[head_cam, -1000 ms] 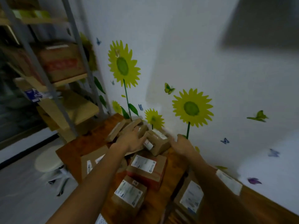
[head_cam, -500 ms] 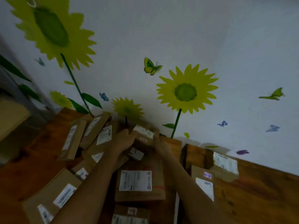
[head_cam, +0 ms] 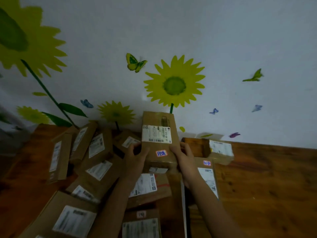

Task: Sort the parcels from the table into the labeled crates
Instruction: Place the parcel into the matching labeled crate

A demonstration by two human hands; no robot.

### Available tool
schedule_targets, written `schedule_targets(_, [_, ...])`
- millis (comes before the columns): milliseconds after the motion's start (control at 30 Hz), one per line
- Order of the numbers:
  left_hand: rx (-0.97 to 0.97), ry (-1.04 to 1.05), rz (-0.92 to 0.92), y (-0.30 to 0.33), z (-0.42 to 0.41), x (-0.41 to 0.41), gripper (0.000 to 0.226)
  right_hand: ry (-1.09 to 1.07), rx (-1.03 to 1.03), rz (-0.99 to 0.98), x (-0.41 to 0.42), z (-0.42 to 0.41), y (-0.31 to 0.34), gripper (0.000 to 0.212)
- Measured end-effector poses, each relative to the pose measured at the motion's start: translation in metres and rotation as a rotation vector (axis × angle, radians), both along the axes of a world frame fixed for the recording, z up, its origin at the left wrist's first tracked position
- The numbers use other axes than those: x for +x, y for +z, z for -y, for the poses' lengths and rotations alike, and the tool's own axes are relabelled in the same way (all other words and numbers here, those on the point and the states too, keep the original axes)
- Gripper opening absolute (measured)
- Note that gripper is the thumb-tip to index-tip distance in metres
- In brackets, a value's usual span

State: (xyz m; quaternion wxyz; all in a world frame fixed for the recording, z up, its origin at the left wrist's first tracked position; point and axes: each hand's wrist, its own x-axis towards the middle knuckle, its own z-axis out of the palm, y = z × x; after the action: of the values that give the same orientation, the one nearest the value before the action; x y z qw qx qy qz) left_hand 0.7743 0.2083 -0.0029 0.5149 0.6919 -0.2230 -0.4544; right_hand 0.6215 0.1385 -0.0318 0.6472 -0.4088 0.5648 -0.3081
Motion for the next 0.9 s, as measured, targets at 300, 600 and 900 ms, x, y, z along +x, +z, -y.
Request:
schedule_targets(300, [-0.143,-0.114,-0.105,0.062,-0.077,-0.115,0.062,-0.170,-0.262,0.132,-0.143,-0.101,0.088,0.050])
schedule_targets(600, [-0.214,-0.260,-0.240,0.090,-0.131,-0.215,0.069,-0.141,-0.317,0.172,-0.276,-0.188,0.118,0.053])
schedule_targets(900, [-0.362,-0.033,-0.224,0.099,-0.187,-0.295,0.084,-0.285,-0.222,0.435,-0.301,-0.235,0.101,0.123])
